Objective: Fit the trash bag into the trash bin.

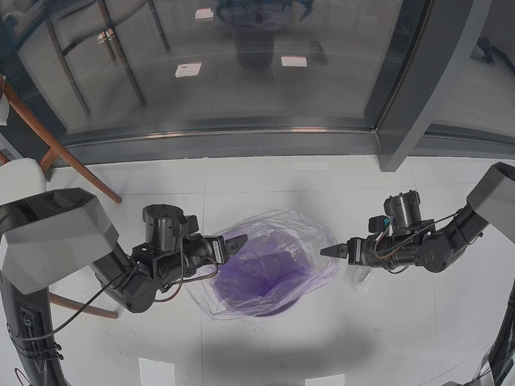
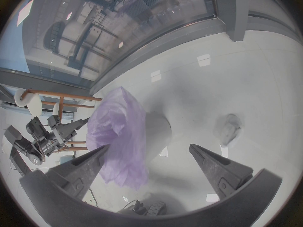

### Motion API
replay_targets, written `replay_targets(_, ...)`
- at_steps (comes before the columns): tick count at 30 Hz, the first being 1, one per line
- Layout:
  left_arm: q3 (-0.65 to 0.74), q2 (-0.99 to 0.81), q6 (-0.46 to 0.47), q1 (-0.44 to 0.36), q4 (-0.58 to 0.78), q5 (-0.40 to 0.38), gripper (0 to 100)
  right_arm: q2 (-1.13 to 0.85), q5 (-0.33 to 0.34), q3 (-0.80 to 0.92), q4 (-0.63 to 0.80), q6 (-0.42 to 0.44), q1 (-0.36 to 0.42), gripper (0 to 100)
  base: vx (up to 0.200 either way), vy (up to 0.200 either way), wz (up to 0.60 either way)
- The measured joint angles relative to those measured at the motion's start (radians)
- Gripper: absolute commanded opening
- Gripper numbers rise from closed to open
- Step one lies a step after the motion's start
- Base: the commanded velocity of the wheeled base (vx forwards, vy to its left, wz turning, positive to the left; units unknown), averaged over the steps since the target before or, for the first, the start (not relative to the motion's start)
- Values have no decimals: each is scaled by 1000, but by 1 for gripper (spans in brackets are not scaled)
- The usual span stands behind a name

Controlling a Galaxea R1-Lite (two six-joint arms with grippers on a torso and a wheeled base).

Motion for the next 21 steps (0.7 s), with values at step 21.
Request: replay_targets(21,-31,-14,-172,-41,-5,56,100,31,-145,25,-1,149,212,100,0,0,0)
